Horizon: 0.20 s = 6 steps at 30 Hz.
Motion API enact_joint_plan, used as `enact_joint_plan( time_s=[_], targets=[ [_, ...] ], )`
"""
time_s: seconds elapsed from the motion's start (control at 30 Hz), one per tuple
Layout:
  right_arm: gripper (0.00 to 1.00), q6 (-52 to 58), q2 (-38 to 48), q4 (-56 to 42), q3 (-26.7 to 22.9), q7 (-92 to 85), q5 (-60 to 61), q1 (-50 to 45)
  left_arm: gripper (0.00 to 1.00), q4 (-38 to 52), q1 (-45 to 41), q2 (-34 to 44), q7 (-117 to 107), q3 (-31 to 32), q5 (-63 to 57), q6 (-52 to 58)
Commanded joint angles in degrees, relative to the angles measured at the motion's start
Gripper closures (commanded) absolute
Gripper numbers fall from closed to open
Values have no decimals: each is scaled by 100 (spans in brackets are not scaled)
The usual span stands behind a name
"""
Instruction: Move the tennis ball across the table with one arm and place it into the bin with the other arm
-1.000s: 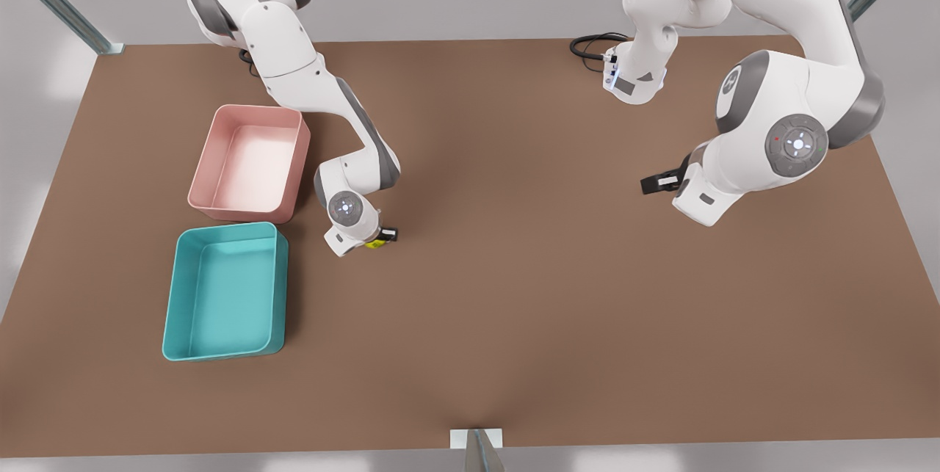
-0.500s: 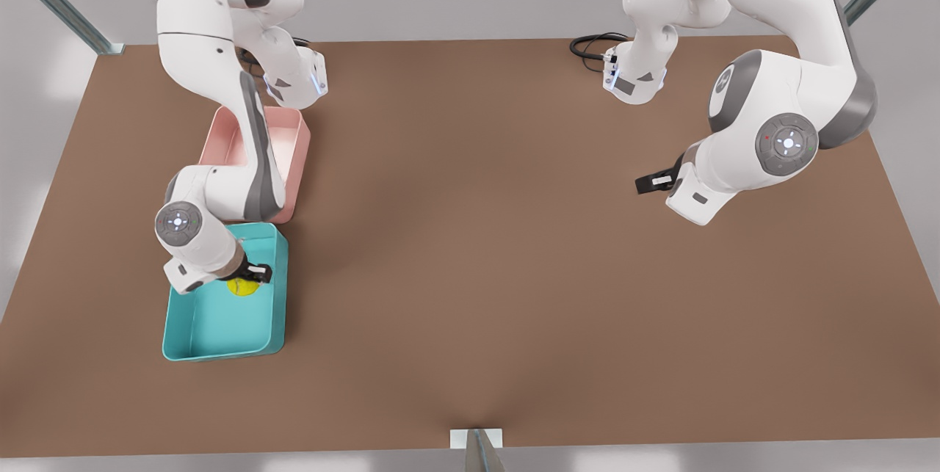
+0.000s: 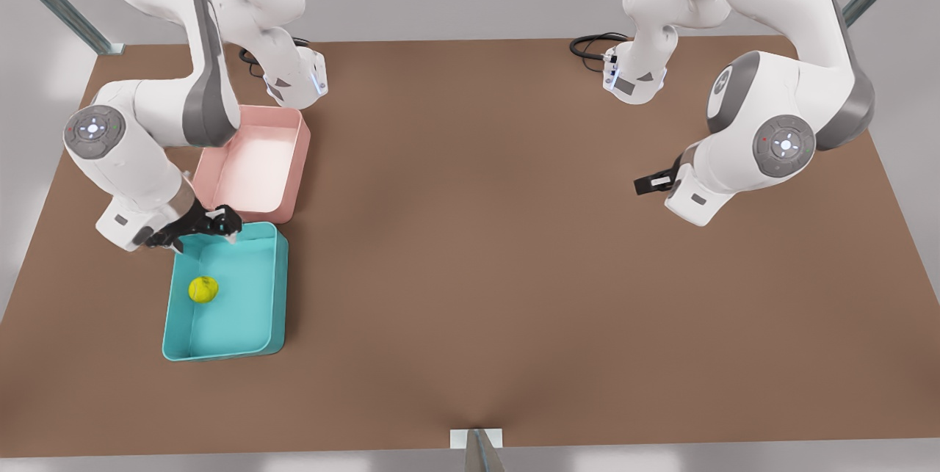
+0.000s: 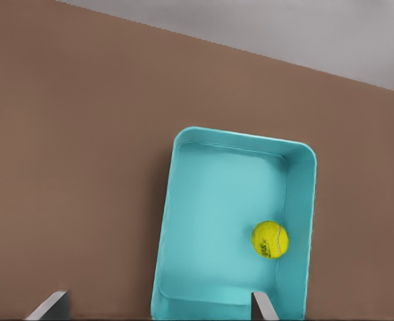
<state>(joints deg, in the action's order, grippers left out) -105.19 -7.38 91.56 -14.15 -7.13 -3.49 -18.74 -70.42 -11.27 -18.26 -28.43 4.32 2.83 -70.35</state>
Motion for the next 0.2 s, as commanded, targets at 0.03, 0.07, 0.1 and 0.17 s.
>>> enact_joint_plan(
  time_s=[0.03, 0.07, 0.1, 0.17],
  targets=[
    [0, 1721, 167, -270, 307, -113, -178, 424, 0, 2, 2, 16, -48, -1, -1, 31],
    [0, 1722, 201, -270, 307, -104, -195, 459, 0, 2, -7, 16, -48, -1, -1, 31],
    [0, 1722, 210, -270, 351, -104, -196, 485, 0, 2, -7, 7, -48, -1, -1, 31],
    [0, 1722, 254, -270, 448, -104, -222, 608, 0, 2, -7, 7, -48, -1, -1, 31]
  ],
)
